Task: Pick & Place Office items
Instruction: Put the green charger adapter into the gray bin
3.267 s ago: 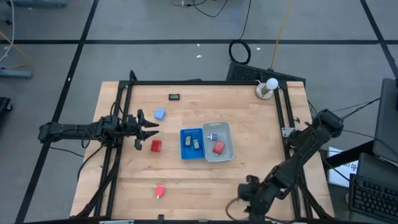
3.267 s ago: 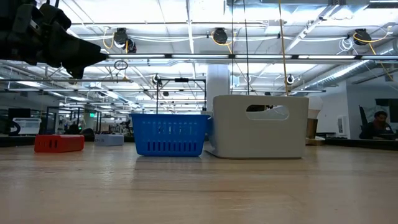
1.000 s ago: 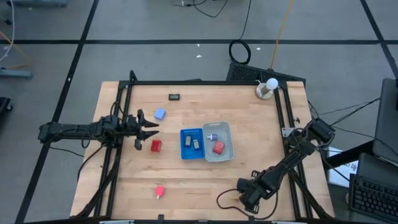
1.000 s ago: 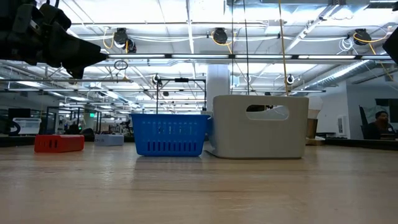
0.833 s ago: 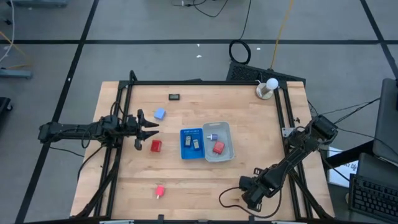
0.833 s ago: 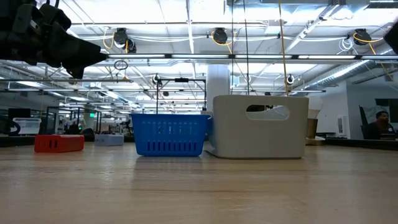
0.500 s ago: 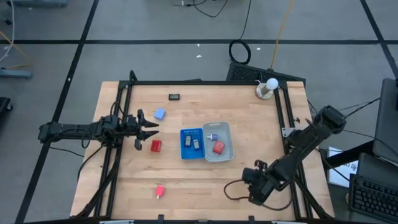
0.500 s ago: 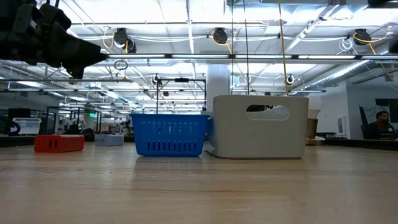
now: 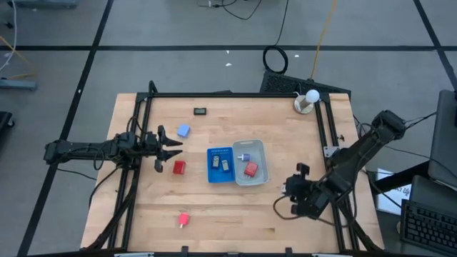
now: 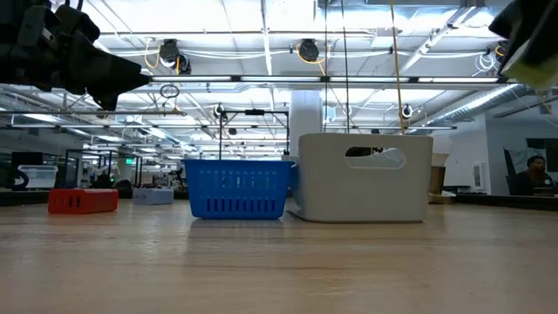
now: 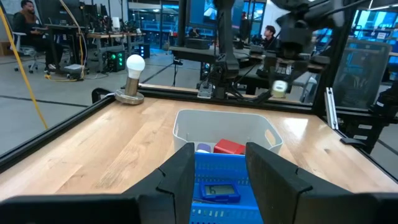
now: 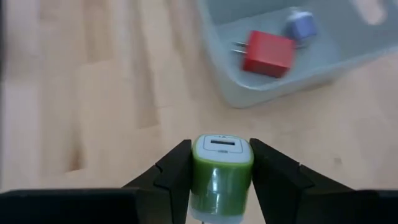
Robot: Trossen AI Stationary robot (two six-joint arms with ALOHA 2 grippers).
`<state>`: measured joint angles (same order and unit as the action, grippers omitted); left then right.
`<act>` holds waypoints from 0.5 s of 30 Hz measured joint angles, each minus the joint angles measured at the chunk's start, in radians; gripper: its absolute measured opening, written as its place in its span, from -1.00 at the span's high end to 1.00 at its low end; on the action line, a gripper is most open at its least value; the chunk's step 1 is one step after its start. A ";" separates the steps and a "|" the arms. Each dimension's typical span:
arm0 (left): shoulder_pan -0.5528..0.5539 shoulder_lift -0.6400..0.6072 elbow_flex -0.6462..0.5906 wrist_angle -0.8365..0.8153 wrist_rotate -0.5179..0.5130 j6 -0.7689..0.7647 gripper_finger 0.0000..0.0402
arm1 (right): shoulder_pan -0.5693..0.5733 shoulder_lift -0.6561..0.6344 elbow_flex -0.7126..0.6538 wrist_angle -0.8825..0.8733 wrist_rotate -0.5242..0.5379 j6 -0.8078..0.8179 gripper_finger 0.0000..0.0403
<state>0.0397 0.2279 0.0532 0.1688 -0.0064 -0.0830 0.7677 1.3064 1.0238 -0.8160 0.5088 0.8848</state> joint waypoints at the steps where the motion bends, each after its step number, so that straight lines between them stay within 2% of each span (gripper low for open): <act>1: 0.000 0.000 0.000 0.000 0.000 0.000 0.28 | -0.002 -0.022 -0.031 0.005 0.019 0.000 0.35; 5: 0.000 0.000 0.000 0.000 0.000 0.000 0.28 | -0.027 -0.136 -0.180 0.068 0.091 -0.002 0.35; 7: 0.000 0.000 0.000 0.000 0.000 0.000 0.28 | -0.051 -0.203 -0.255 0.154 0.118 -0.042 0.35; 10: 0.000 0.000 0.000 0.000 0.000 0.000 0.28 | -0.098 -0.301 -0.349 0.310 0.149 -0.167 0.35; 15: 0.000 0.000 0.000 0.000 0.000 0.000 0.28 | -0.220 -0.428 -0.472 0.586 0.142 -0.448 0.35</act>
<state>0.0398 0.2281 0.0532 0.1686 -0.0063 -0.0830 0.5477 0.8780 0.5514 -0.2300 0.6506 0.4363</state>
